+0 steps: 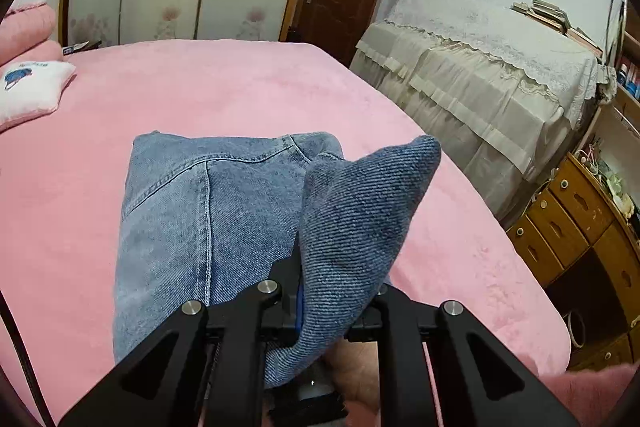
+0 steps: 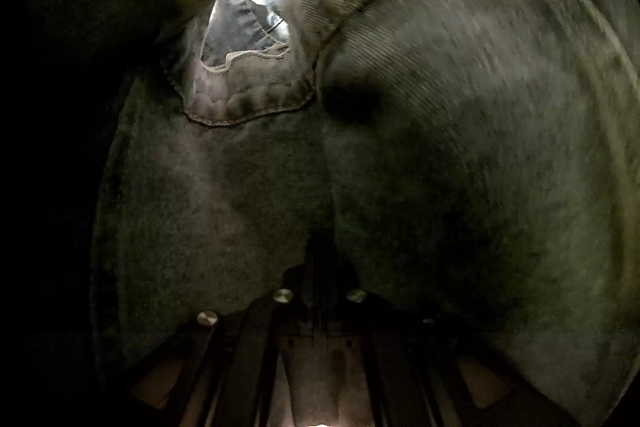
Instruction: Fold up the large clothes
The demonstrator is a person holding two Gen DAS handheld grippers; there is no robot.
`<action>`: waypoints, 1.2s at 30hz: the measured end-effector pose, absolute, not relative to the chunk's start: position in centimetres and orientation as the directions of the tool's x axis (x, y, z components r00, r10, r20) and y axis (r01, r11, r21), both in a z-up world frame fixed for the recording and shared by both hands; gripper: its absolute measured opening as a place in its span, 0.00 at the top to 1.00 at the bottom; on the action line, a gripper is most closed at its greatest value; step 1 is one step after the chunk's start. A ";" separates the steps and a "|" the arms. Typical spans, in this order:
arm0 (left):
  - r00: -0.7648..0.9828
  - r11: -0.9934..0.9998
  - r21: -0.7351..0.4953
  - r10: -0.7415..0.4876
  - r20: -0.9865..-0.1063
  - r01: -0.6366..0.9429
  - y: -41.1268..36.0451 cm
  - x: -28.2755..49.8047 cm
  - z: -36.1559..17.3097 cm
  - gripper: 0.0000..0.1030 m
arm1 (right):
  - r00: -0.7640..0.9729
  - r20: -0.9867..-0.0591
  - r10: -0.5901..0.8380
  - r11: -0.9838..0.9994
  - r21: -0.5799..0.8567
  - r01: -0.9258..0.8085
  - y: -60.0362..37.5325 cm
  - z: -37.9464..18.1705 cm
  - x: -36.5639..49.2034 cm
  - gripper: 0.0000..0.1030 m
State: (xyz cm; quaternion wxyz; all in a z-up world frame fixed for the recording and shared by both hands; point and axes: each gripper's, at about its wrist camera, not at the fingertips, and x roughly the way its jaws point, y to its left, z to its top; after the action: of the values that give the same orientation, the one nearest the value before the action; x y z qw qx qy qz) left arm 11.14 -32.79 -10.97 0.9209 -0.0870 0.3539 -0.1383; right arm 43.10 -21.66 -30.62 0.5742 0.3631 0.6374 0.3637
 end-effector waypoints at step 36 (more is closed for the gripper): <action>0.516 0.944 0.001 -0.179 -0.838 0.329 -43.2 10.4 -19.9 0.71 | 0.171 -0.639 0.750 0.657 0.750 -0.079 -42.8 -20.6 54.8 0.99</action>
State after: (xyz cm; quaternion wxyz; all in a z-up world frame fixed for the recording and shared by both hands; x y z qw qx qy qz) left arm 10.43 -43.22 -19.86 0.8670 0.0799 0.4696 -0.1464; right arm 54.78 -42.77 -20.59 0.7068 0.2927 0.5734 0.2931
